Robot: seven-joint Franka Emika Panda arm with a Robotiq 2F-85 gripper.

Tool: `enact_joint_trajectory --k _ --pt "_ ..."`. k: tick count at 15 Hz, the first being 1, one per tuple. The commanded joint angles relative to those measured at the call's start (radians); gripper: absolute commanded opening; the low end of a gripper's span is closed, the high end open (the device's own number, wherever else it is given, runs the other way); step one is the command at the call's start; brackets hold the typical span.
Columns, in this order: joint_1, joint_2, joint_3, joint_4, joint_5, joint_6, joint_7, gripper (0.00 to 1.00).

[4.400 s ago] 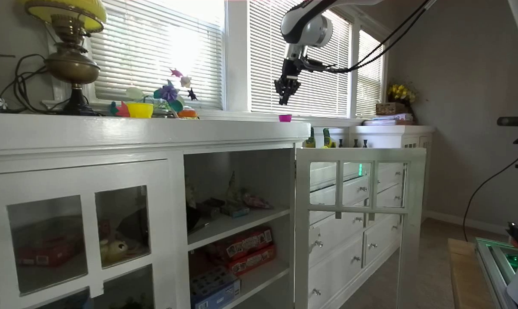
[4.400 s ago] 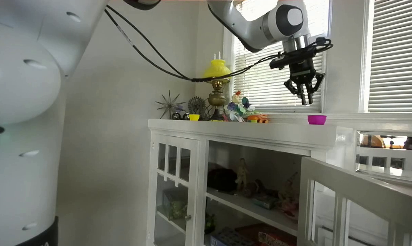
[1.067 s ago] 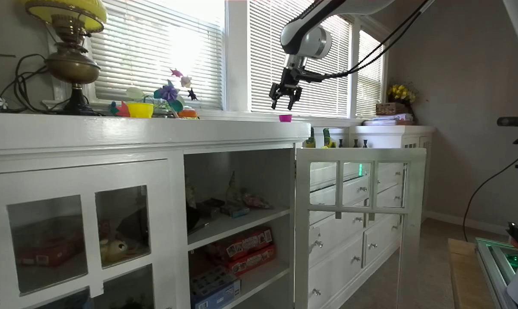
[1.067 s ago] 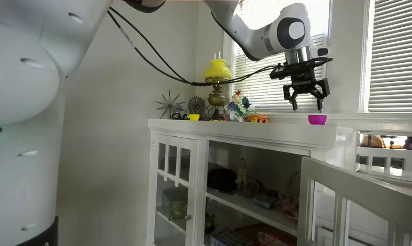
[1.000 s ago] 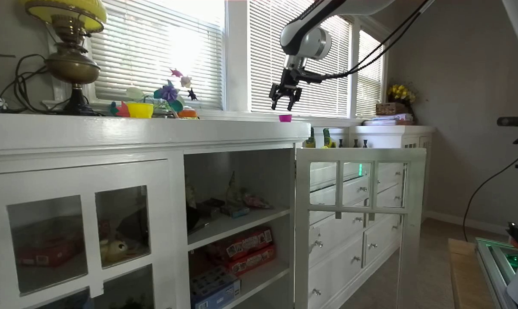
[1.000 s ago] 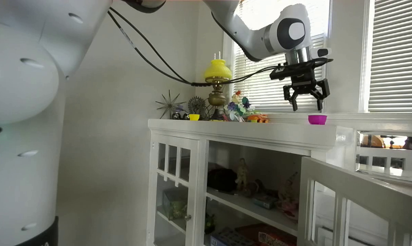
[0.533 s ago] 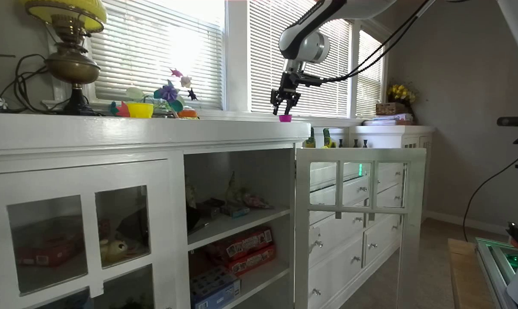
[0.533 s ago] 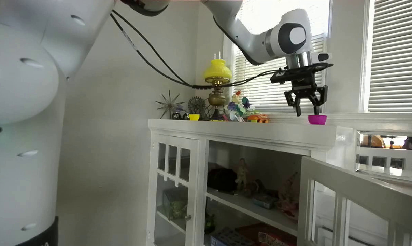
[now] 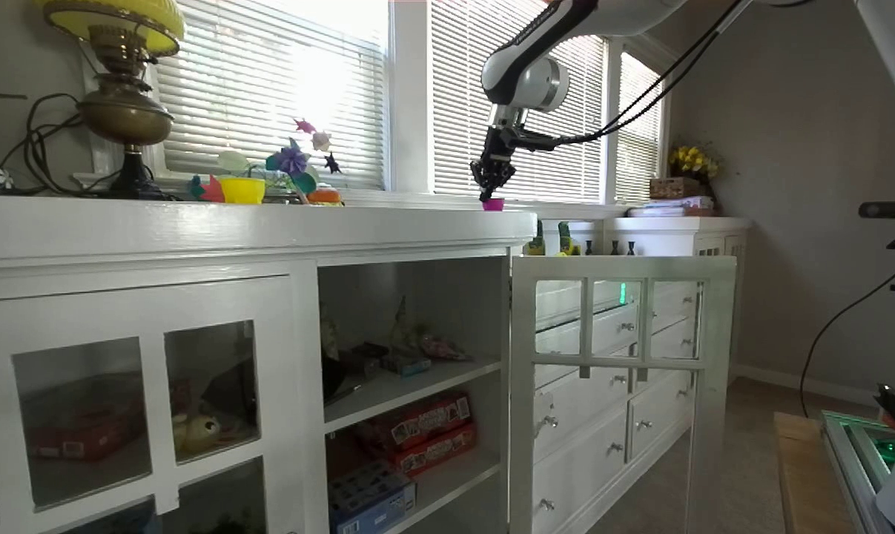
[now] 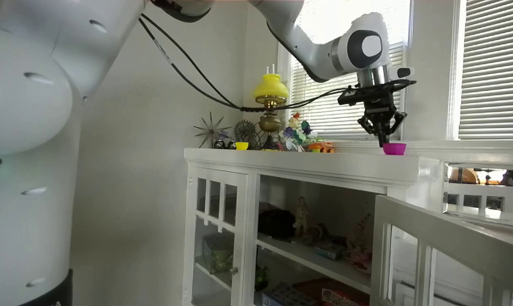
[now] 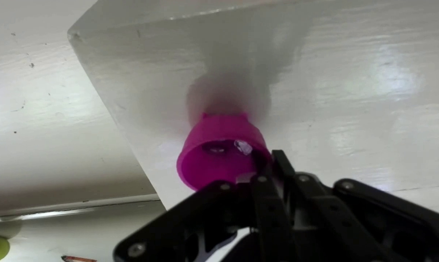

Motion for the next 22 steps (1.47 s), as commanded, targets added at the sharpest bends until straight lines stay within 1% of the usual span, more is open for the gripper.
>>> enact_joint_trajectory --k 1,2,6,11,13,17,22 --pt "-0.012 0.002 0.007 0.029 0.017 -0.016 -0.021 0.0" --pt "-0.01 -0.012 0.005 0.021 0.01 -0.026 -0.021 0.02" --pt "-0.005 -0.092 0.008 -0.032 0.012 -0.04 -0.037 0.02" --pt "0.018 -0.228 0.024 -0.125 0.028 -0.12 -0.086 0.02" --pt "0.042 -0.285 0.033 -0.184 0.025 -0.137 -0.095 0.02" --pt "0.1 -0.389 0.055 -0.32 0.019 -0.132 -0.112 0.02" --pt "0.18 -0.488 0.093 -0.498 0.003 -0.096 -0.088 0.02"
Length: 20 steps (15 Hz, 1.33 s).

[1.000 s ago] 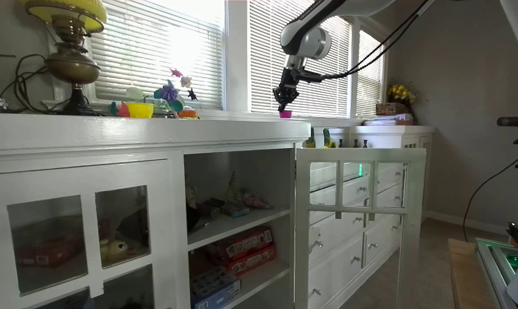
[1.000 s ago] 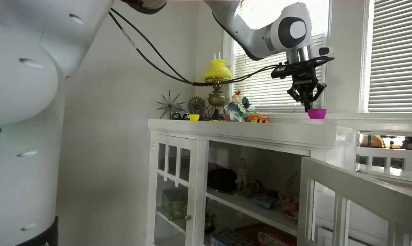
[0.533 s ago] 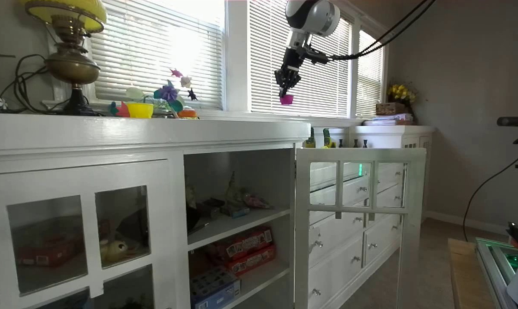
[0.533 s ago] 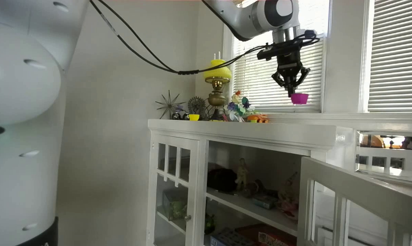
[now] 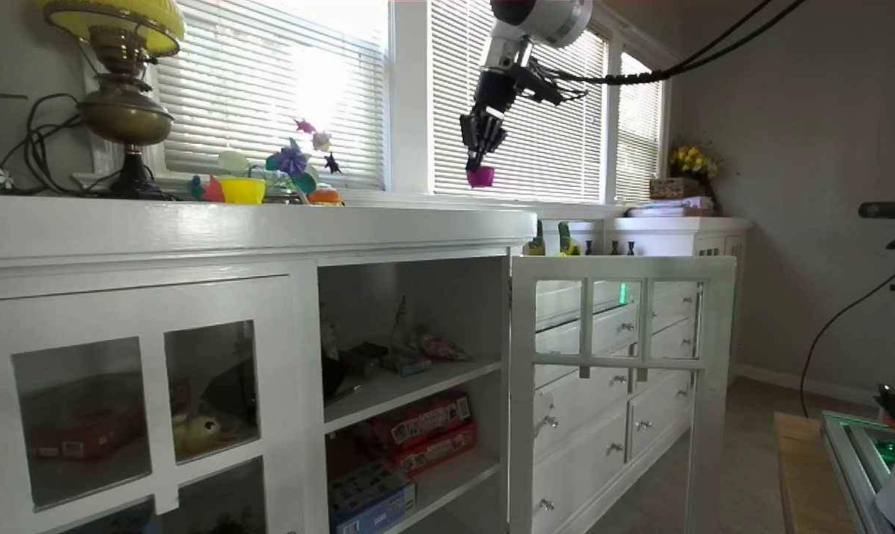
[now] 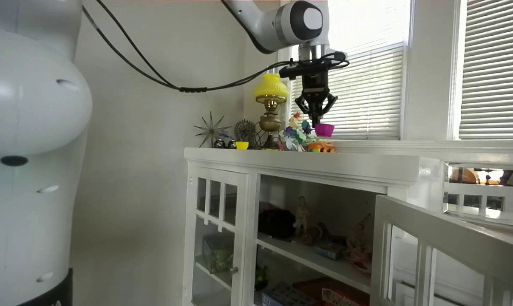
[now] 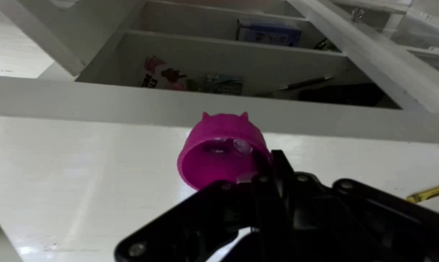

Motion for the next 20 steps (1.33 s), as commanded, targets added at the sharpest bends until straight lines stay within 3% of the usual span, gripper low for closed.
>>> enact_joint_trajectory --k 1,13,20 --pt "0.048 -0.107 0.022 -0.164 -0.003 0.041 -0.01 0.02" --pt "0.155 -0.126 0.066 -0.492 0.026 0.402 -0.066 0.02" --pt "0.181 -0.068 0.055 -0.625 0.061 0.721 -0.111 0.02"
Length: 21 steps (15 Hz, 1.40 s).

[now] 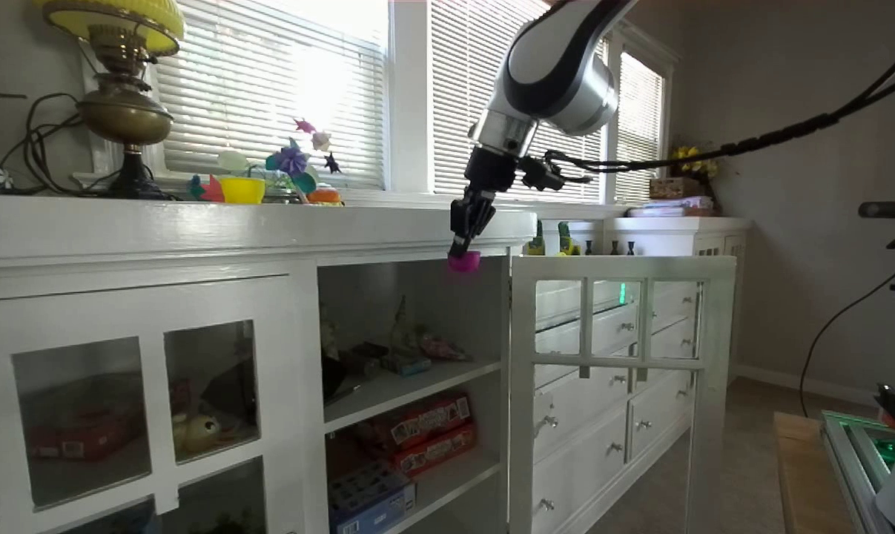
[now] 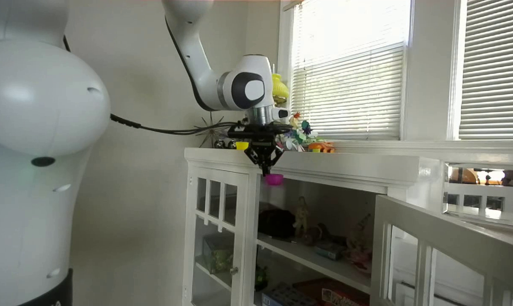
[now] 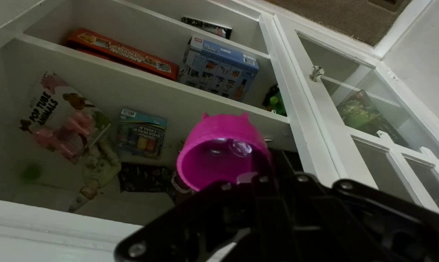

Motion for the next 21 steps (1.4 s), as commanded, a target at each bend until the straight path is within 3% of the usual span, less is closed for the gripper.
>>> enact_joint_trajectory --k 1,5,11,15,21 --pt "0.018 0.037 -0.012 -0.063 0.051 0.21 -0.037 0.02" --pt "0.03 0.118 -0.007 -0.08 0.109 0.401 -0.053 0.02" --pt "0.018 0.221 0.052 -0.048 0.161 0.544 -0.056 0.02" --pt "-0.057 0.303 0.107 -0.017 0.094 0.616 -0.026 0.02" --pt "-0.241 0.423 0.2 0.054 -0.008 0.669 -0.016 0.02"
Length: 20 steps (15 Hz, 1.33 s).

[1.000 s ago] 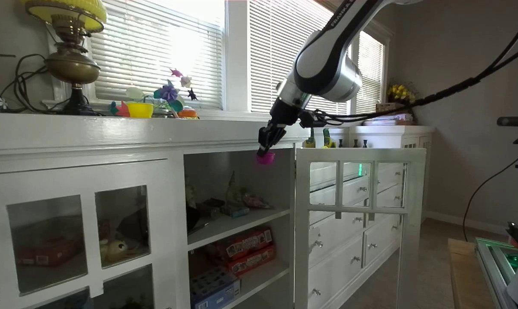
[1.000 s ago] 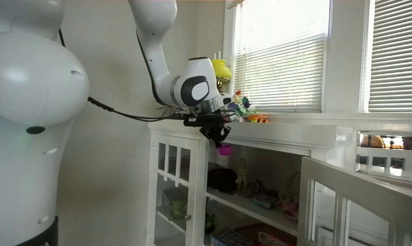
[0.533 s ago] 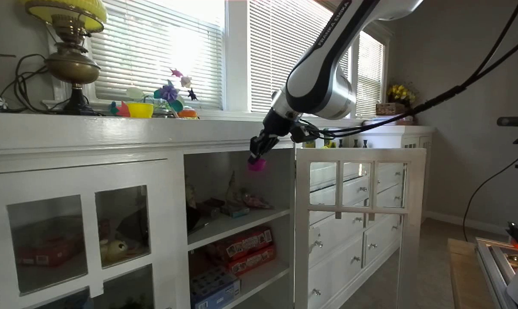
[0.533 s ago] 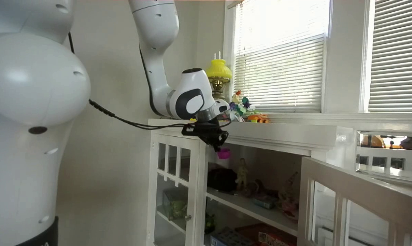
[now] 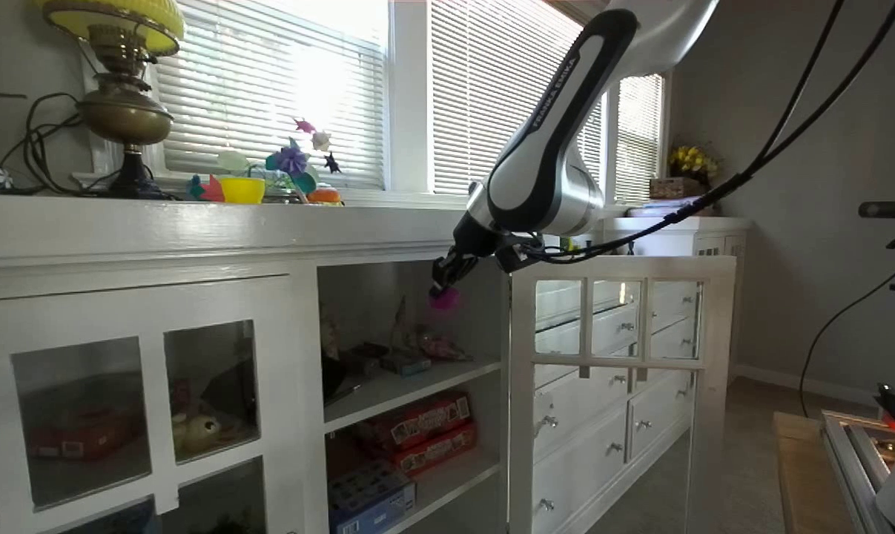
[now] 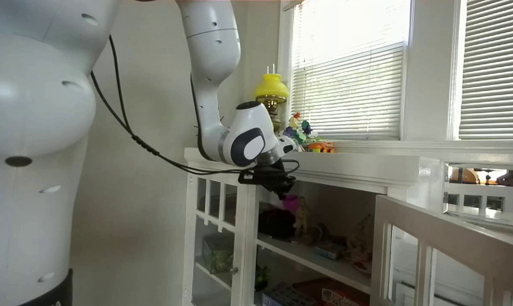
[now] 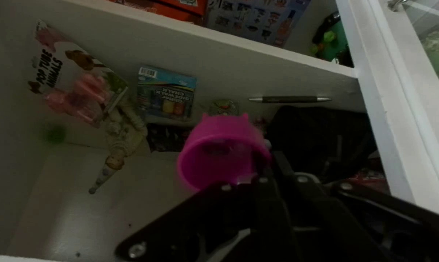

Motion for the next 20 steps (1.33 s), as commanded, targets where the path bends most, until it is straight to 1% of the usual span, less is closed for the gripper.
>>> enact_joint_trajectory --k 1,5,6,8,12,13,16,20 --pt "-0.121 0.085 0.07 0.066 -0.082 0.036 0.012 0.02" --pt "-0.222 0.116 0.153 0.083 -0.134 0.018 0.012 0.02" --pt "-0.173 0.088 0.108 0.058 -0.094 0.007 0.0 0.06" --pt "-0.198 0.1 0.132 0.065 -0.099 0.007 0.0 0.06" --pt "-0.202 0.103 0.139 0.067 -0.099 0.007 0.0 0.06" --pt "-0.202 0.103 0.139 0.067 -0.099 0.007 0.0 0.02" --pt "-0.22 0.134 0.179 0.043 -0.112 0.042 0.014 0.02" --pt "-0.258 0.198 0.233 0.055 -0.133 0.051 0.005 0.02"
